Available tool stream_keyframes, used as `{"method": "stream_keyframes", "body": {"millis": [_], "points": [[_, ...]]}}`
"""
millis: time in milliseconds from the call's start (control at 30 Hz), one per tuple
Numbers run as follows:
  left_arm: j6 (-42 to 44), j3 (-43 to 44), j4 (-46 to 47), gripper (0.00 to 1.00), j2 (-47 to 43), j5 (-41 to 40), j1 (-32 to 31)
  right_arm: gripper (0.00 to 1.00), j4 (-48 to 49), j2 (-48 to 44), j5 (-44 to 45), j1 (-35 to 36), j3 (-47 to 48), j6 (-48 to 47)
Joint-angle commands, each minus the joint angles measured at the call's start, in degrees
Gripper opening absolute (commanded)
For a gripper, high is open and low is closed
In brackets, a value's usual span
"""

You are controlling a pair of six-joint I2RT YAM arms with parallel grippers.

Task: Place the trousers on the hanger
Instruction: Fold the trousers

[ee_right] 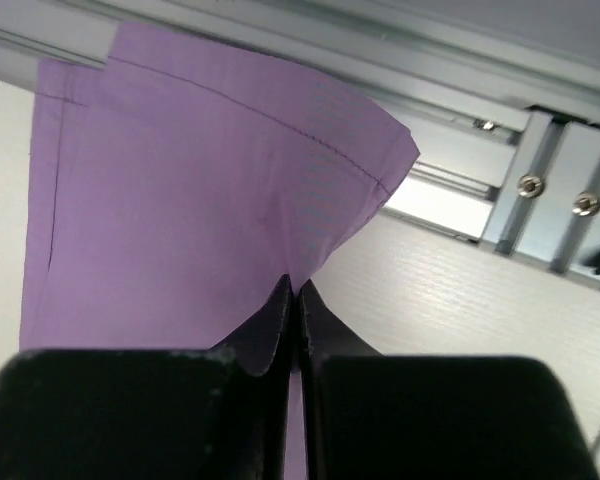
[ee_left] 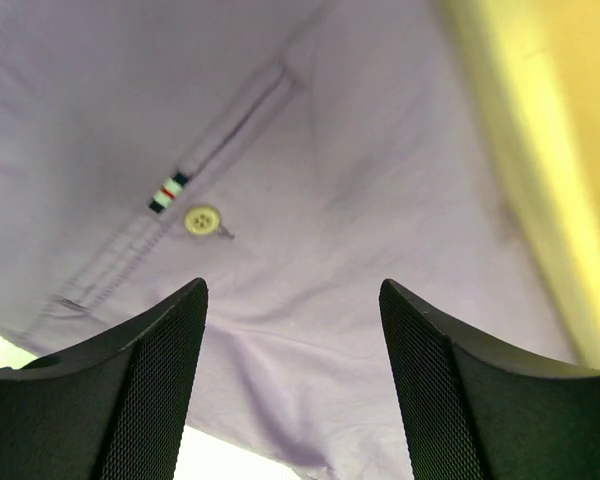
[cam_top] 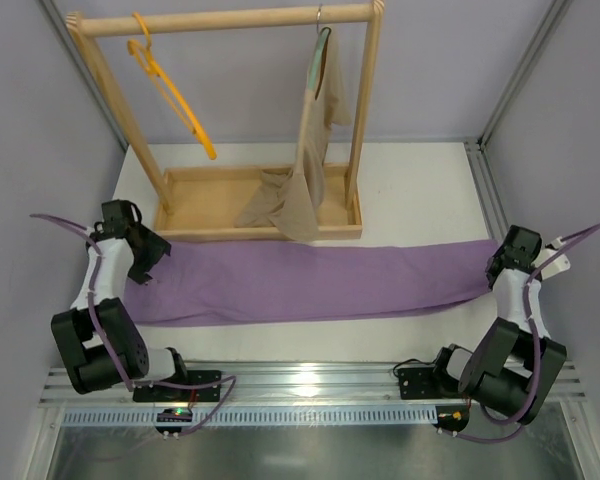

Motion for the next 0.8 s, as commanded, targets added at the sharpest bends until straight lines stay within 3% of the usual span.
{"method": "stream_keyframes", "body": {"millis": [0, 67, 100, 167, 300, 367, 433, 567, 767], "points": [[-0.12, 4.78, -0.7, 0.71, -4.58, -2.97, 0.19, 0.04, -4.81, -2.58, 9.88, 2.87, 5.02, -6.15], [0.14, 6.89, -0.97, 0.72, -4.84, -4.02, 0.28, 0.04, -8.59, -1.88, 13.95, 6.91, 7.04, -6.16], [0.14, 7.59, -1.14, 0.72, -4.76, -4.2, 0.28, 0.04, -10.09, -1.44, 18.31, 14.32, 8.88, -6.33], [0.05, 8.47, -1.32, 0.72, -4.58, -4.12, 0.28, 0.04, -15.54, -0.65, 22.12, 22.27, 10.74, -4.67], [-0.65, 8.22, -0.44, 0.72, -4.32, -1.58, 0.28, 0.04, -21.18, 0.41, 20.74, 37.57, 12.51, -0.89], [-0.56, 7.78, 0.17, 0.72, -4.4, 0.45, 0.19, 0.04, -22.67, 0.67, 20.2, 48.72, 12.42, 2.53], [-0.39, 7.43, 0.44, 0.72, -4.49, 0.72, 0.28, 0.04, -21.71, 2.42, 20.82, 61.17, 12.24, 3.77], [0.05, 6.73, 0.96, 0.72, -4.84, 1.68, 0.28, 0.08, -14.34, 9.88, 18.37, 76.75, 12.41, 1.85], [0.76, 5.49, 0.97, 0.73, -4.93, 1.6, 0.28, 0.18, -12.21, 23.5, 19.06, 90.85, 18.38, 0.78]]}}
